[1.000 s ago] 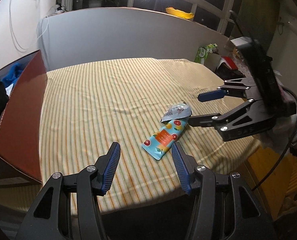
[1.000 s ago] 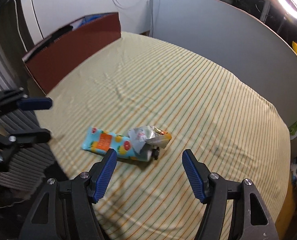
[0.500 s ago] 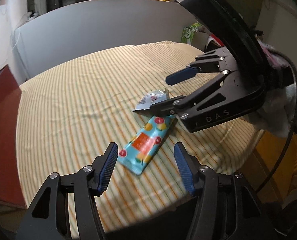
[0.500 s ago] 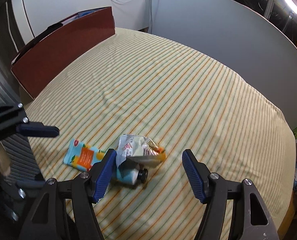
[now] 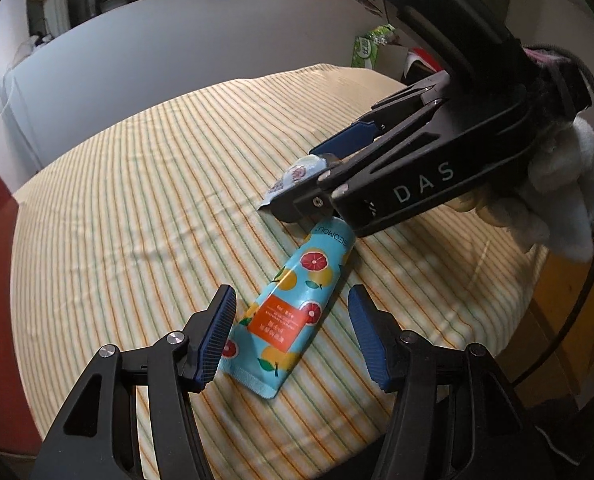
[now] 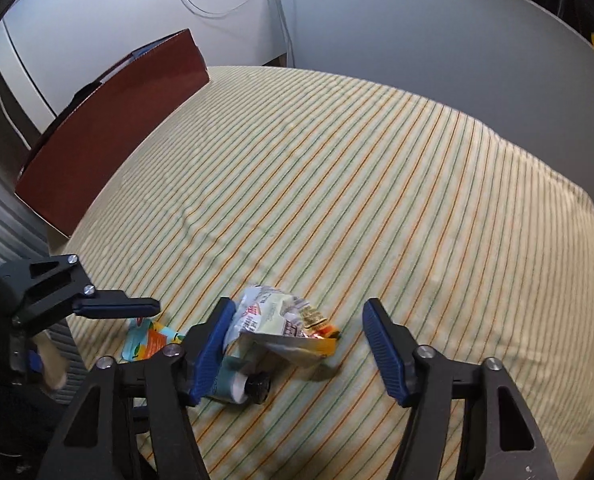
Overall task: Organize soft objects
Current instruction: 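Grasp the blue hand-cream tube with the left tool while the right tool grasps the snack wrapper, then carry the tube with the left tool while the right tool carries the wrapper to the shoebox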
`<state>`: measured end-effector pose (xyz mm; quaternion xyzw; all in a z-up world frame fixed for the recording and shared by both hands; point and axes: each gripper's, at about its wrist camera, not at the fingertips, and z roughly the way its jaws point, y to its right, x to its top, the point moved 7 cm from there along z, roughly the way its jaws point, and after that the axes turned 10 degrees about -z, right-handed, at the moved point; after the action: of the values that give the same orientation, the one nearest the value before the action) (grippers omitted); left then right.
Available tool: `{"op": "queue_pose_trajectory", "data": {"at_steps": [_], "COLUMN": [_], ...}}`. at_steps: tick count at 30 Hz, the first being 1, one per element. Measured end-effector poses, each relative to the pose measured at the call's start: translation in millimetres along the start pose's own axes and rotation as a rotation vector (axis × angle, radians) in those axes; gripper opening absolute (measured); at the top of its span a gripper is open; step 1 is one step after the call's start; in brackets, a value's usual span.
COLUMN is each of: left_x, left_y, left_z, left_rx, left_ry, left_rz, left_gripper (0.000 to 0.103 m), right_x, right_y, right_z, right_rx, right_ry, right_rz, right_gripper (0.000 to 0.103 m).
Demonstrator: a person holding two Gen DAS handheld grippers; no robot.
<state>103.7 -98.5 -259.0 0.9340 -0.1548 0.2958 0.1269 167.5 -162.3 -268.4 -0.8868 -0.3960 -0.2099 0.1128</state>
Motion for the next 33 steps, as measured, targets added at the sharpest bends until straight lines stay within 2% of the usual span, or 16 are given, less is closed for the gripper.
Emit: {"op": "queue_pose_trajectory", "data": {"at_steps": [6, 11, 13, 15, 19, 20, 26, 33], "left_x": [10.7, 18.7, 22.2, 23.9, 29.6, 30.5, 27.0, 24.9], "left_y": [1.4, 3.1, 4.8, 9.0, 13.3, 14.1, 14.2, 0.9], "left_z": [15.9, 24.1, 29.1, 30.3, 35.0, 36.0, 31.9, 20.0], "left_rx": [0.004, -0.02, -0.026, -0.041, -0.054, -0.057, -0.05, -0.045], "left_ry": [-0.004, -0.003, -0.001, 0.003, 0.008, 0.009, 0.028, 0.056], "left_rz": [0.02, 0.041, 0.055, 0.072, 0.08, 0.076, 0.068, 0.006], "left_gripper": [0.058, 0.058, 0.056, 0.045, 0.035, 0.033, 0.026, 0.026], "right_x": [-3.0, -6.9, -7.2, -7.7, -9.9, -9.7, -15.0, -20.5], "right_y": [7.3, 11.3, 14.3, 18.7, 23.3, 25.2, 29.3, 31.0], "right_z": [-1.5, -5.9, -7.6, -10.3, -11.7, -10.9, -11.3, -21.0], "right_rx": [0.0, 0.004, -0.005, -0.003, 0.002, 0.0, 0.005, 0.0], "right_ry": [-0.001, 0.003, 0.01, 0.02, 0.025, 0.025, 0.031, 0.055], "right_rz": [0.014, 0.026, 0.038, 0.06, 0.087, 0.09, 0.121, 0.144], "right_gripper": [0.041, 0.035, 0.03, 0.027, 0.022, 0.018, 0.018, 0.018]}}
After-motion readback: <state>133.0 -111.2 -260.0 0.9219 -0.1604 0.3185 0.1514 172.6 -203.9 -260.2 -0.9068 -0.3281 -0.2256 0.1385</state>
